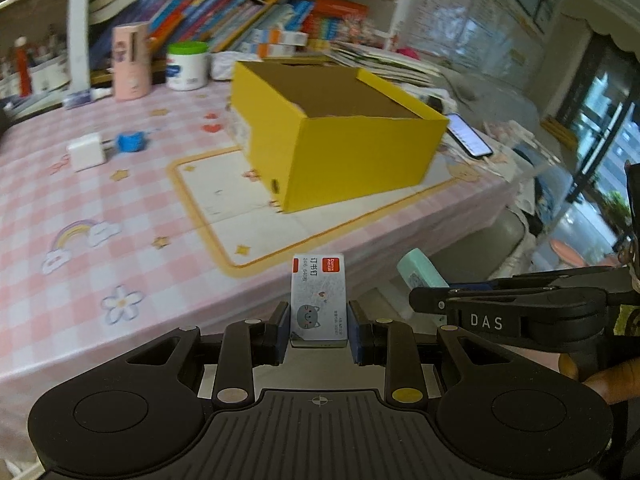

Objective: Organize objects
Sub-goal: 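Carry the green cylinder with the right gripper while the left carries the card box to the box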

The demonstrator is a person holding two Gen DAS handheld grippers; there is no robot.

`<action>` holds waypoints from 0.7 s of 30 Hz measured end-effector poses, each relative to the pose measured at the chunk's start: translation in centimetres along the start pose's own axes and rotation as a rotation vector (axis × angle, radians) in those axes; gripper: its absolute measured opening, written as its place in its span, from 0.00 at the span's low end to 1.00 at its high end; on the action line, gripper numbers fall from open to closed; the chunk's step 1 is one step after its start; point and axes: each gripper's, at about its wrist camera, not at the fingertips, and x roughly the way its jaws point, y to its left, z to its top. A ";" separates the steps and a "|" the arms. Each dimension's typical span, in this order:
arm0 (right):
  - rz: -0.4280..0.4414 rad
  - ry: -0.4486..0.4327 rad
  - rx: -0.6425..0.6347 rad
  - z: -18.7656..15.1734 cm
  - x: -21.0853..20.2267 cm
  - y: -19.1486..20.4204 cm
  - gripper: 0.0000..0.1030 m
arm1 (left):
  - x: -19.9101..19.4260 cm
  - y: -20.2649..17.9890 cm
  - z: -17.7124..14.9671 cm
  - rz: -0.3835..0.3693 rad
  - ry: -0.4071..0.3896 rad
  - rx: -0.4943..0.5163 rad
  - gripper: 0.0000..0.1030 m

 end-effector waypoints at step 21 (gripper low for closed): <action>-0.027 -0.036 0.022 5.5 1.8 -6.0 0.20 | 4.6 -3.6 5.8 -0.010 -0.043 0.068 0.27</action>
